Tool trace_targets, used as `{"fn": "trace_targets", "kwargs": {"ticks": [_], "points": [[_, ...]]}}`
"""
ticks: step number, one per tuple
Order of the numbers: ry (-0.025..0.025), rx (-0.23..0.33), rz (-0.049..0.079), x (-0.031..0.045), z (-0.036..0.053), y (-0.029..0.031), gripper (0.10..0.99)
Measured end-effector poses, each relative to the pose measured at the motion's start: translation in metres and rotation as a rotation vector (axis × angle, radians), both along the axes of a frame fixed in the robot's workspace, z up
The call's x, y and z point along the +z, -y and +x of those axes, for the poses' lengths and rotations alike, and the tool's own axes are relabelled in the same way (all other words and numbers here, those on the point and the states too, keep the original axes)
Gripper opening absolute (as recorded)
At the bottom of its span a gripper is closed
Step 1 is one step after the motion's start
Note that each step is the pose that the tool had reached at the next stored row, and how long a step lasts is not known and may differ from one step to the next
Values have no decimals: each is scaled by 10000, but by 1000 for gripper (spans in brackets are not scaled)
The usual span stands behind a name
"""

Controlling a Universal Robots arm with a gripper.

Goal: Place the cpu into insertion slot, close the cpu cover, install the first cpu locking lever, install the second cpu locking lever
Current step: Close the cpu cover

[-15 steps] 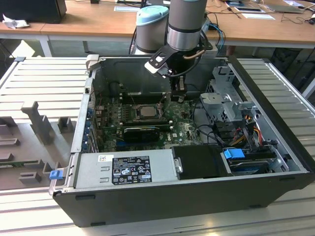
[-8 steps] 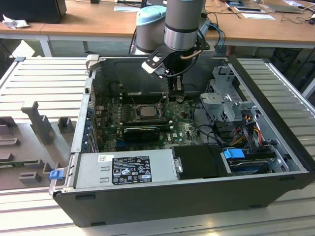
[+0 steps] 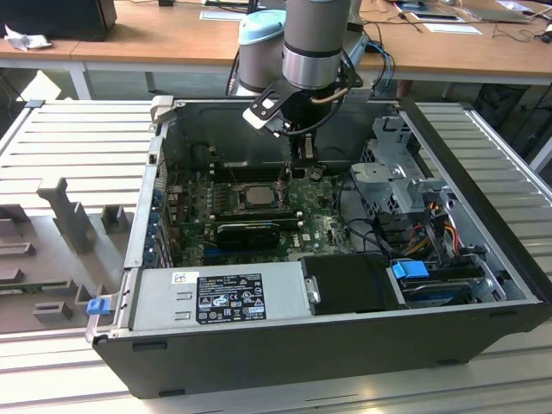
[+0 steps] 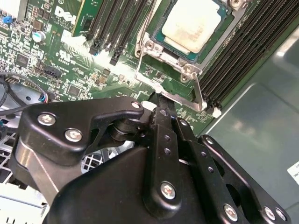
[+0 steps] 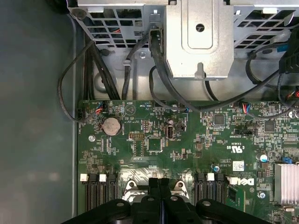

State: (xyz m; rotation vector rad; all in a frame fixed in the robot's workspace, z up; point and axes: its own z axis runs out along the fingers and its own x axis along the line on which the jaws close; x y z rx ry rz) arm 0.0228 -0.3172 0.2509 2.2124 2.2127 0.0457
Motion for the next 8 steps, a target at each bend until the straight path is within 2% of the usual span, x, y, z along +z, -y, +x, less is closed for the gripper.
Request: {"fn": "trace_targets", "kwargs": {"ticks": [8], "points": [[0, 0, 0, 0, -74, 0, 106]]}}
